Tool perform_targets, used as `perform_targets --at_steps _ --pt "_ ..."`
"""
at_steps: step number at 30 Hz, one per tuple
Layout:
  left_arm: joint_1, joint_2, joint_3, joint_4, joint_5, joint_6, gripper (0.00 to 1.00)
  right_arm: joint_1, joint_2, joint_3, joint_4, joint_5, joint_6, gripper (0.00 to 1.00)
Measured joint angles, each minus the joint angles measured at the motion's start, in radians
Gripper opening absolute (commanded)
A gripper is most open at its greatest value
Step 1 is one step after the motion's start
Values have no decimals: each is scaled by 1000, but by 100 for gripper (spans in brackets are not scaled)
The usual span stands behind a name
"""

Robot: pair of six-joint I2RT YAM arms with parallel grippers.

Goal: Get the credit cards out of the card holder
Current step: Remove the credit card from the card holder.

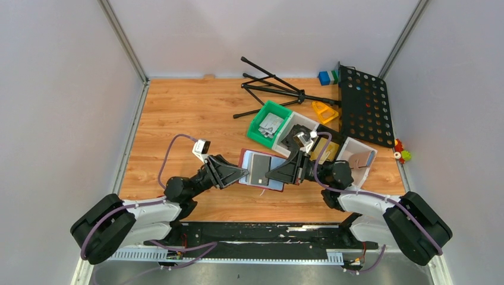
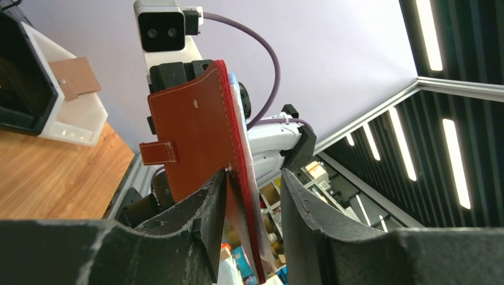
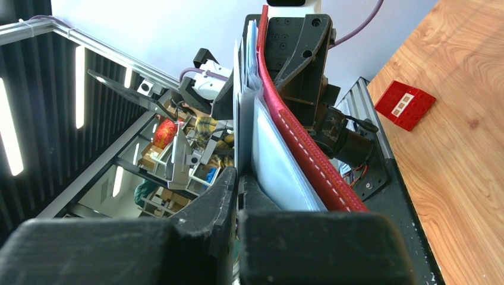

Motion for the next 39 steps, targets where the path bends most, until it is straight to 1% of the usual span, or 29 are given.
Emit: perform_targets --at_steps 2,6,7,18,32,39 --pt "0 -9 0 -1 4 1 31 0 0 0 6 0 6 0" --pt "0 -18 0 -4 9 -3 4 0 -1 0 25 0 16 0" --pt "0 -18 0 -6 9 -3 1 0 -2 0 28 0 16 0" --pt "-1 -18 -14 -11 -16 -17 0 0 -6 -11 40 8 17 0" --pt "-8 -53 -25 -64 -35 -37 0 5 -6 -42 39 32 -7 0" --pt "-9 -60 -32 -91 -37 -37 0 5 -23 -63 8 39 -29 0"
